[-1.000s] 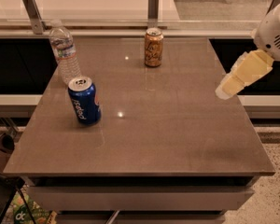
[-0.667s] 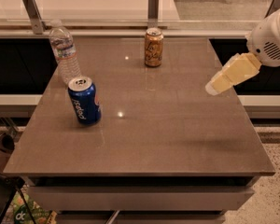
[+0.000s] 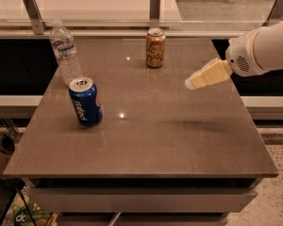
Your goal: Move orange can near pepsi can
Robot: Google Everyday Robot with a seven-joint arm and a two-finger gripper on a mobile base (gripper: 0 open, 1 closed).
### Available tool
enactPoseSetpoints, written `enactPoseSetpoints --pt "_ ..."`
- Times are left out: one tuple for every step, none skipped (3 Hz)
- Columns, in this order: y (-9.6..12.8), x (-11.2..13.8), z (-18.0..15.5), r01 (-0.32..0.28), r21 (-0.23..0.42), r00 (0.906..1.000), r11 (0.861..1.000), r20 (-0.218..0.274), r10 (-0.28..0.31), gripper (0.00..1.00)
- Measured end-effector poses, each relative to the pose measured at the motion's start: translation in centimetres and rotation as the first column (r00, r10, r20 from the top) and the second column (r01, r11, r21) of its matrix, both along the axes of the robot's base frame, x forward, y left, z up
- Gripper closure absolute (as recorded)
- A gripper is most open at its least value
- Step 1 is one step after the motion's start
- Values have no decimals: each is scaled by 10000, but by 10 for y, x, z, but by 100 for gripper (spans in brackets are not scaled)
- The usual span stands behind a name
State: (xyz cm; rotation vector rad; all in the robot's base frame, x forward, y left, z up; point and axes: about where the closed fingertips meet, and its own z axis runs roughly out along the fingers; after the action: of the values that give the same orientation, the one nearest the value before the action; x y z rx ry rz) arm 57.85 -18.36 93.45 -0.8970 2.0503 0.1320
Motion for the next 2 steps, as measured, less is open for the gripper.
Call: enactPoseSetpoints --pt "0 9 9 163 87 9989 9998 432 -167 0" --pt "0 9 9 162 87 9989 9998 433 -165 0"
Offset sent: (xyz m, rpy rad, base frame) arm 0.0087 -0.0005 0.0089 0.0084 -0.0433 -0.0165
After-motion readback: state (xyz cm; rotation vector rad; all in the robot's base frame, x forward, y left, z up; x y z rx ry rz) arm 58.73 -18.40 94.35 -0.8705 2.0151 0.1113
